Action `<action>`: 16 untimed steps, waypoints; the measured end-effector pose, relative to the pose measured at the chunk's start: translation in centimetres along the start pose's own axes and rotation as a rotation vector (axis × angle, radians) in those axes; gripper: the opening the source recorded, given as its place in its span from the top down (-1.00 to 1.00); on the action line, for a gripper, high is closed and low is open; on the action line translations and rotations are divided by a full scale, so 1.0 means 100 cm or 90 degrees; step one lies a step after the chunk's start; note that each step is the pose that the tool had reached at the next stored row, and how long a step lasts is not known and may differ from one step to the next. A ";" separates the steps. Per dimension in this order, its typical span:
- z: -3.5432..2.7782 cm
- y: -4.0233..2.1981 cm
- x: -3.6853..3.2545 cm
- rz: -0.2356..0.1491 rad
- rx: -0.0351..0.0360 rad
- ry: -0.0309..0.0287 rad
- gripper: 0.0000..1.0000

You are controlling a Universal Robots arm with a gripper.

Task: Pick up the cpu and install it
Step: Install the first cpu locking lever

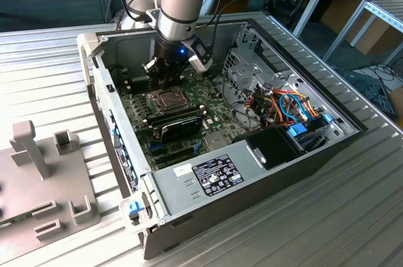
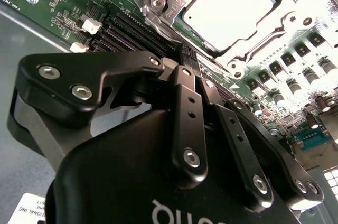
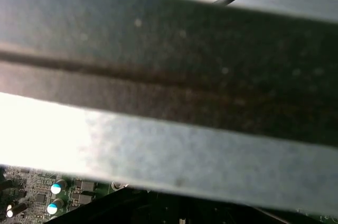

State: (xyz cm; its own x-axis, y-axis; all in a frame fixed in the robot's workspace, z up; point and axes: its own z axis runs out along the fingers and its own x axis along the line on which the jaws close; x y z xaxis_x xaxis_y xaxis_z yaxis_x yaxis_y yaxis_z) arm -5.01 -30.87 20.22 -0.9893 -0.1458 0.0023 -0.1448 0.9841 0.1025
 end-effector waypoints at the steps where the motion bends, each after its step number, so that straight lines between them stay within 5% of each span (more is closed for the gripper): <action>1: 0.0001 0.0000 0.0000 0.000 0.0000 0.0000 0.79; 16: 0.0011 0.0000 0.0000 0.000 -0.0002 -0.0001 0.79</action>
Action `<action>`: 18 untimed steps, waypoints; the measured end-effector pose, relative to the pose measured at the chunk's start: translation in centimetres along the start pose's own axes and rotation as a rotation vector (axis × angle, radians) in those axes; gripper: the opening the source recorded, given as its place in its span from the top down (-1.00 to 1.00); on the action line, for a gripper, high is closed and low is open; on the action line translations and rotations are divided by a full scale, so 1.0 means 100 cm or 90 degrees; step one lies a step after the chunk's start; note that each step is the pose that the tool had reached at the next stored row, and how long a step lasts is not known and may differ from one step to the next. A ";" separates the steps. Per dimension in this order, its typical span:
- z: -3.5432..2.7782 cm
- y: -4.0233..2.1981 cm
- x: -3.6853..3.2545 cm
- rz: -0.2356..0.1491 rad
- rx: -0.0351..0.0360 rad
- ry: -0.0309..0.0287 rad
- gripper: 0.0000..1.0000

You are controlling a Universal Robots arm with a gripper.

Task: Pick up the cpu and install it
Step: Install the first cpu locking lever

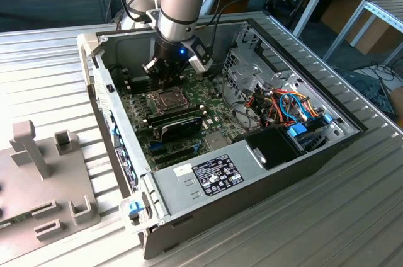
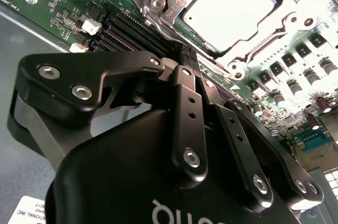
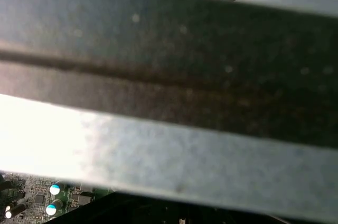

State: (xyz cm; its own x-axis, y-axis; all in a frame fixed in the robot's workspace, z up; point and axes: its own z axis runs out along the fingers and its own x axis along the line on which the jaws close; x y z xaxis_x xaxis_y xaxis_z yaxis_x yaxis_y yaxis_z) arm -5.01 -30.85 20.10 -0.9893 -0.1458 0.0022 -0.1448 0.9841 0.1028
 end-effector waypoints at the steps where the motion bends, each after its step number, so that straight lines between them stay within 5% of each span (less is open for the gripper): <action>1: 0.0001 0.0000 0.0000 0.000 -0.0001 0.0000 0.79; 8: 0.0005 -0.0001 0.0000 0.000 -0.0018 -0.0002 0.79; 13: 0.0010 -0.0001 0.0000 0.000 -0.0085 -0.0012 0.79; 18: 0.0013 -0.0001 0.0000 0.000 -0.0088 -0.0012 0.79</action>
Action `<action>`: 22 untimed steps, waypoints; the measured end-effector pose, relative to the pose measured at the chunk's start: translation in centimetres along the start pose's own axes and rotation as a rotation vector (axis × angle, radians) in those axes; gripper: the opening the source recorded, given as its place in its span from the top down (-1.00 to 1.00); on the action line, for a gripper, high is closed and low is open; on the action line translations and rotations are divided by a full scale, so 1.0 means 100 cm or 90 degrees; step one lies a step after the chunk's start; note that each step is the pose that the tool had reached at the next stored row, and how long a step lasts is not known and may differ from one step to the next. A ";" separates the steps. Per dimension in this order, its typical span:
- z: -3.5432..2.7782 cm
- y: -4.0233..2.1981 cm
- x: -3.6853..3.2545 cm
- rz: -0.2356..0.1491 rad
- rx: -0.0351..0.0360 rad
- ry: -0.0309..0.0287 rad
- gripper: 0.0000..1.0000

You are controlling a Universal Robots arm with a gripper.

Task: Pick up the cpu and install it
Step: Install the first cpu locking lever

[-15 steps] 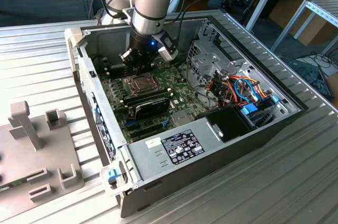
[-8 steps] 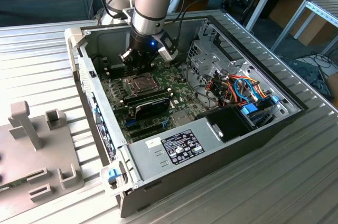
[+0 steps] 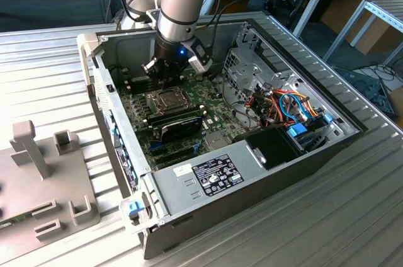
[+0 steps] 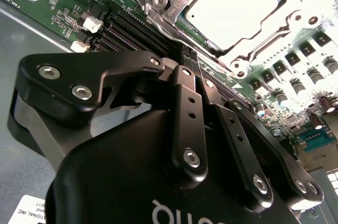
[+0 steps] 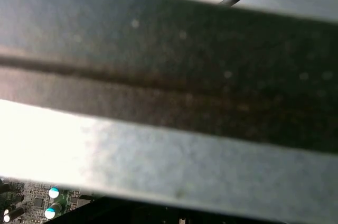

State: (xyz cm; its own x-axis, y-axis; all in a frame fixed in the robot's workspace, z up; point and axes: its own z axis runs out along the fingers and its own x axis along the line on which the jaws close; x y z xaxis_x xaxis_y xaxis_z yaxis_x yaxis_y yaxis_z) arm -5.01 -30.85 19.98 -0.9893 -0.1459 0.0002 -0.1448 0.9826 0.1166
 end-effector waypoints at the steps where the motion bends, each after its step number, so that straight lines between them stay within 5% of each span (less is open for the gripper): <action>1: 0.0000 0.0000 0.0000 0.000 0.0000 0.0000 0.79; 12: -0.0003 -0.0001 0.0000 0.000 -0.0001 -0.0001 0.79; 22: -0.0073 0.0008 0.0000 0.000 0.0008 0.0000 0.79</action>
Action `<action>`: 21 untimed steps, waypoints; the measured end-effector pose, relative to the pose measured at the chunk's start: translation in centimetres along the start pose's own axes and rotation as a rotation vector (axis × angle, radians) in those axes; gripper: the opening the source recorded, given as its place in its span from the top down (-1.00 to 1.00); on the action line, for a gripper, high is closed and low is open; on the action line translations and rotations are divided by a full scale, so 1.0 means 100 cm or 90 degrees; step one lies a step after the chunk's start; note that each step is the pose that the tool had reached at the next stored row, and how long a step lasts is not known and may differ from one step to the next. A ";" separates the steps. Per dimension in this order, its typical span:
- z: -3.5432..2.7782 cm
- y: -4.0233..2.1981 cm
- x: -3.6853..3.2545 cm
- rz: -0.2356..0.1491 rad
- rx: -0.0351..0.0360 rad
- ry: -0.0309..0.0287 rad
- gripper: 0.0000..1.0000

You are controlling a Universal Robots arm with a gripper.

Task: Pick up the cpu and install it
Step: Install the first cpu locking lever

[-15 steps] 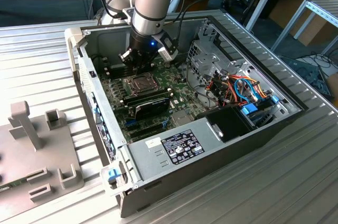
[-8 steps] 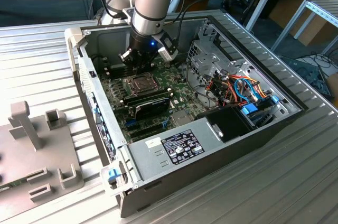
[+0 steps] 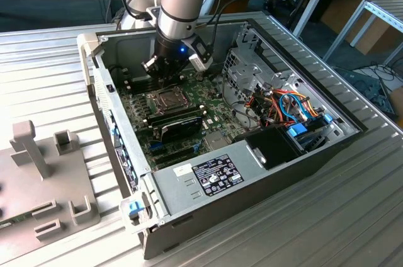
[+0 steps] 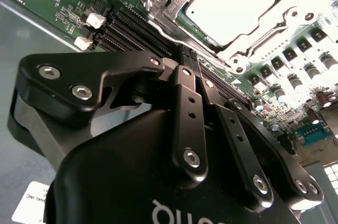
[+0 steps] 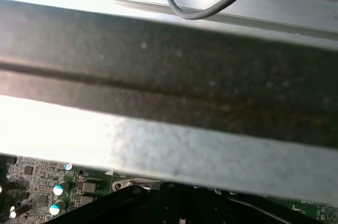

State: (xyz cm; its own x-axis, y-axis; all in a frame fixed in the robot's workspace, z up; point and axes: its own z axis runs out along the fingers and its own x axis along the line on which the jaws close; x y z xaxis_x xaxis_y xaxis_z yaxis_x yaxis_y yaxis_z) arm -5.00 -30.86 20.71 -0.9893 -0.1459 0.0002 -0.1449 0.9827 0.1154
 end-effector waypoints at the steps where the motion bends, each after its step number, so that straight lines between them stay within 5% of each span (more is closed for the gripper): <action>1: -0.0005 0.0000 0.0000 0.000 0.0001 0.0001 0.79; 10: -0.0048 0.0006 0.0000 0.000 0.0001 -0.0009 0.79; 21: -0.0048 0.0039 0.0214 -0.001 0.0005 -0.0052 0.79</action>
State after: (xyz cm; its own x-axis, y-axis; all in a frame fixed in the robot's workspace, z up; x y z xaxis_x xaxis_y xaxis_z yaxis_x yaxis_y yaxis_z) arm -7.17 -30.84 21.23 -0.9893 -0.1457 -0.0081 -0.1457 0.9827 0.1147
